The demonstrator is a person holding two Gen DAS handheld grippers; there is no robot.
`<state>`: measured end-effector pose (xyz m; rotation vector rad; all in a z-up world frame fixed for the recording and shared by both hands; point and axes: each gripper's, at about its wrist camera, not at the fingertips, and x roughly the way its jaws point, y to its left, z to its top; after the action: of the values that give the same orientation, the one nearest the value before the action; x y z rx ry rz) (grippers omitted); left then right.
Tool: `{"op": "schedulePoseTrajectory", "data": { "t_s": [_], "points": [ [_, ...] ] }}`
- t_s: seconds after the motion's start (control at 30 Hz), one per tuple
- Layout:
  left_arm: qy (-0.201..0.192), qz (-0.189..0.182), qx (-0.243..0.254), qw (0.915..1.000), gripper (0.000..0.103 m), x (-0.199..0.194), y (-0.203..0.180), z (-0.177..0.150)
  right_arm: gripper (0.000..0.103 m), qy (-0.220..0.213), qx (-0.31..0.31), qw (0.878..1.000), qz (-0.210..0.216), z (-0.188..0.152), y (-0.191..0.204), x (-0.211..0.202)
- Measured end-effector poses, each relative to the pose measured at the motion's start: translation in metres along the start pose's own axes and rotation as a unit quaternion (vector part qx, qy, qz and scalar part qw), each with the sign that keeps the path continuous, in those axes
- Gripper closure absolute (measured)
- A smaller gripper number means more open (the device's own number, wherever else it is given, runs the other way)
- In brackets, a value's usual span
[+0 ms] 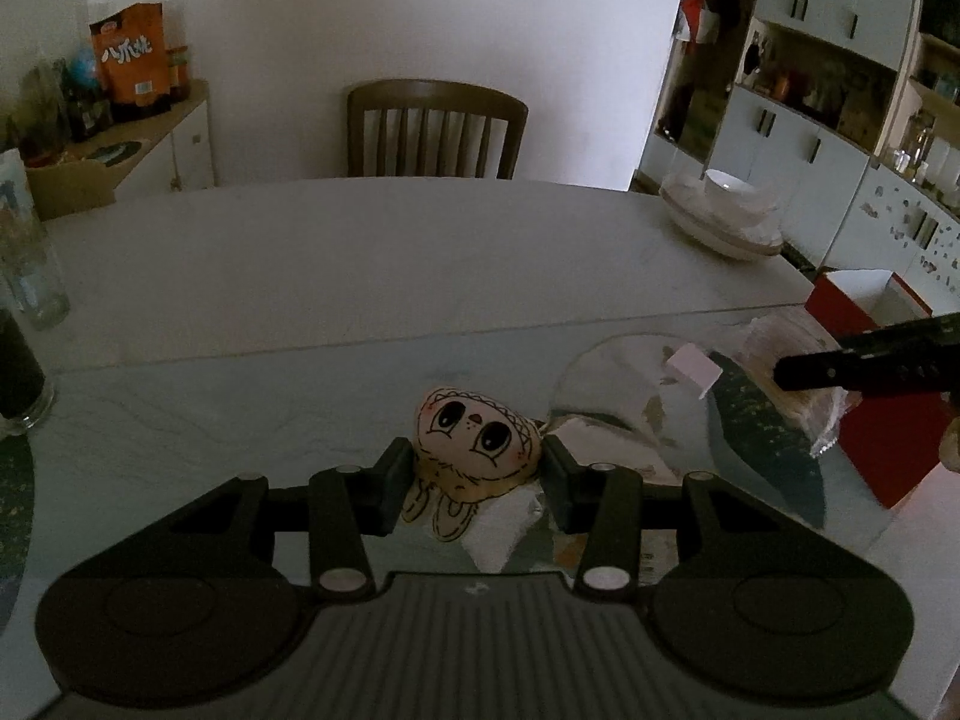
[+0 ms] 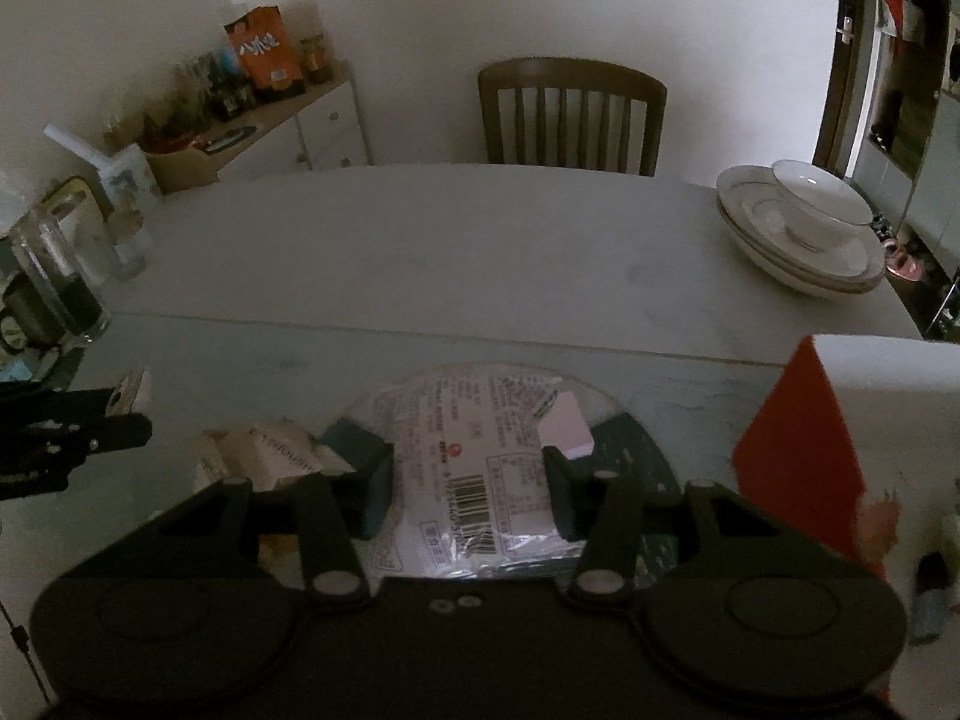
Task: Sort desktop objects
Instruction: 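Carry the packet bag and cartoon-face packet over the red box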
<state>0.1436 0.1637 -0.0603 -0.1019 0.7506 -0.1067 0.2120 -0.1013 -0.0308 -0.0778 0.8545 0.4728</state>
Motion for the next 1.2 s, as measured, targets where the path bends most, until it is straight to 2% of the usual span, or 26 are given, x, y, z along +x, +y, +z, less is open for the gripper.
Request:
{"op": "schedulePoseTrajectory", "data": {
  "t_s": [0.43, 0.8, 1.2],
  "points": [
    [-0.003, -0.012, -0.013, 0.9998, 0.059, -0.023, -0.041, 0.004, 0.053, -0.010, 0.030, 0.999, 0.024, -0.015, -0.021, -0.046],
    [-0.016, -0.042, 0.004, 0.9990, 0.059, -0.037, -0.109, 0.012, 0.053, -0.035, 0.022, 0.999, 0.033, -0.024, -0.048, -0.094],
    [-0.016, -0.069, 0.022, 0.9972, 0.059, -0.027, -0.187, 0.021, 0.053, -0.049, 0.032, 0.998, 0.020, -0.036, -0.111, -0.132]
  ]
}}
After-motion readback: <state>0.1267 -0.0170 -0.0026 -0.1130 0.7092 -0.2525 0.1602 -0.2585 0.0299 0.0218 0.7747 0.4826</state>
